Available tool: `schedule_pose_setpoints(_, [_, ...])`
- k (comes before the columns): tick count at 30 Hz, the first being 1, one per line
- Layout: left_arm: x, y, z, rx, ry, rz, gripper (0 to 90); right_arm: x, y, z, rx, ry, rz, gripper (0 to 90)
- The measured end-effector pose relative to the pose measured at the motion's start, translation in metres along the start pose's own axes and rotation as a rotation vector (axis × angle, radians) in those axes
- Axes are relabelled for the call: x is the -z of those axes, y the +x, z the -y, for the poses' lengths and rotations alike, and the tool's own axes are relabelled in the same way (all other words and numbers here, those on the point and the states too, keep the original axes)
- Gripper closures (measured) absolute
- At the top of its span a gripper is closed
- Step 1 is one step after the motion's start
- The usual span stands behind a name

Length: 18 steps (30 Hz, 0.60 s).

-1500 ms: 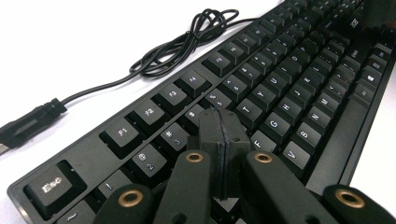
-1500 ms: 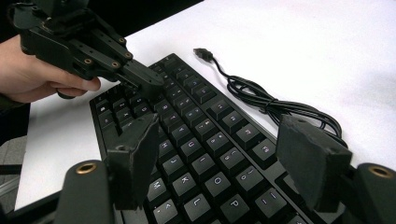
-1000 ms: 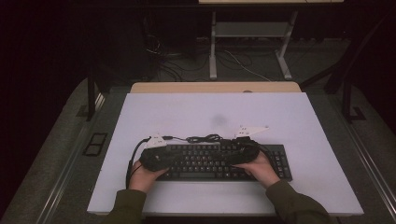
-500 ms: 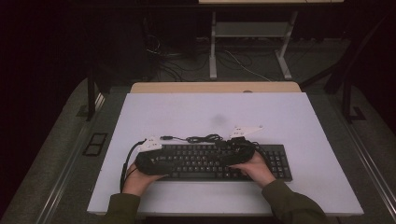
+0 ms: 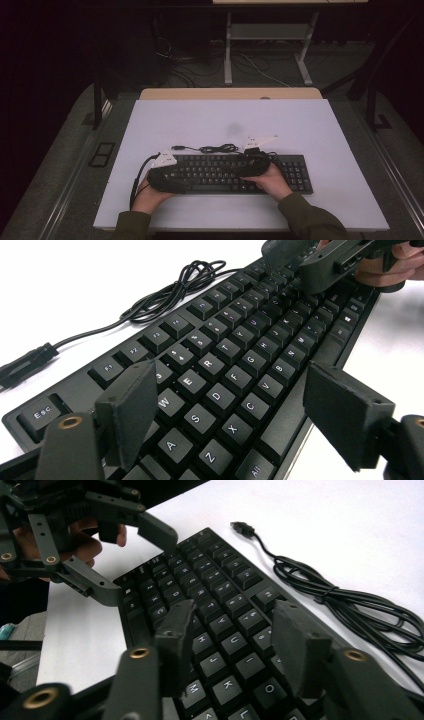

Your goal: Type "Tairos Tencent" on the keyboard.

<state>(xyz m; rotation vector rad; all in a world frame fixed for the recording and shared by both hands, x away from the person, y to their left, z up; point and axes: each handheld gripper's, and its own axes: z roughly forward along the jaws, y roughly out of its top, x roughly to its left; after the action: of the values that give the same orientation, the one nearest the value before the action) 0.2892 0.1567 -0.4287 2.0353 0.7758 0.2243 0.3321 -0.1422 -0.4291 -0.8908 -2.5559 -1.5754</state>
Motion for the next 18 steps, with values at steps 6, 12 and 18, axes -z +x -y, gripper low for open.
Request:
schedule_pose_setpoints(6, [-0.001,0.0,0.0,-0.006,0.0,-0.003,17.2,-0.002,0.005,0.001,0.021,0.02,-0.016,65.5])
schedule_pose_setpoints(12, [0.0,0.0,-0.001,-0.005,-0.011,-0.004,14.3,-0.002,0.008,0.0,0.032,0.026,-0.023,78.1])
schedule_pose_setpoints(18, [-0.001,-0.001,-0.001,-0.006,-0.007,-0.006,12.8,-0.003,0.012,0.0,0.044,0.036,-0.022,89.1])
